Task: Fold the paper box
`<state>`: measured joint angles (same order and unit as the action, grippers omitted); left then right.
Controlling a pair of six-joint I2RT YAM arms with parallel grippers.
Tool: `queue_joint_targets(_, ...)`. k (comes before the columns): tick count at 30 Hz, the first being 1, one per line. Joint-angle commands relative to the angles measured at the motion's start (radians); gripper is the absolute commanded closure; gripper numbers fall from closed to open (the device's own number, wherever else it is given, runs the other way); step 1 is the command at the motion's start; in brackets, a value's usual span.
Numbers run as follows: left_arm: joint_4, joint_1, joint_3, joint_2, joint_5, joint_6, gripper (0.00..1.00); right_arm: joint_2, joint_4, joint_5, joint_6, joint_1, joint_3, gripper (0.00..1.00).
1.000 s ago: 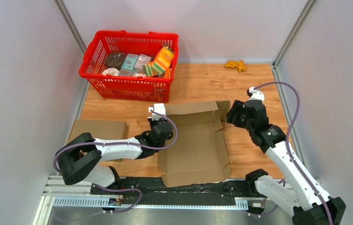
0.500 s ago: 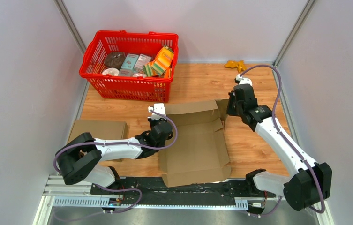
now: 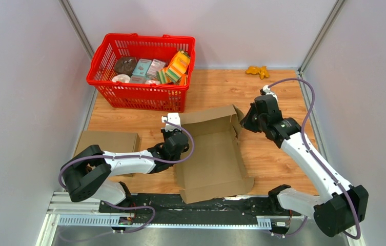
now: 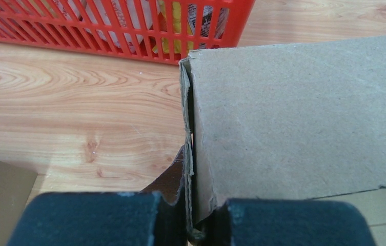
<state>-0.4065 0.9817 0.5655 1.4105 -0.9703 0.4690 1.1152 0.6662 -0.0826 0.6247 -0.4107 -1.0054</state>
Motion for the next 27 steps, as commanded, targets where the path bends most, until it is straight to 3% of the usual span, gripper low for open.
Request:
queue_joint_targets(1, 0.015, 0.003, 0.02, 0.01, 0.041, 0.017, 1.0, -0.023, -0.036, -0.009, 0.246, -0.045, 0.001, 1.0)
queue_joint_targets(10, 0.017, 0.003, 0.019, 0.005, 0.044, 0.017, 1.0, -0.058, -0.261, -0.264, 0.516, -0.201, 0.155, 1.0)
queue_joint_targets(18, 0.014, 0.003, 0.016, 0.002, 0.047, 0.02, 1.0, -0.077, -0.533, -0.447, 0.702, -0.217, 0.353, 1.0)
queue_joint_targets(21, 0.017, 0.003, 0.013, -0.001, 0.048, 0.019, 1.0, -0.058, -0.577, -0.454, 0.773, -0.215, 0.35, 1.0)
queue_joint_targets(27, 0.012, 0.003, 0.014, -0.001, 0.047, 0.02, 1.0, 0.032, -0.473, -0.436, 0.846, -0.25, 0.193, 1.0)
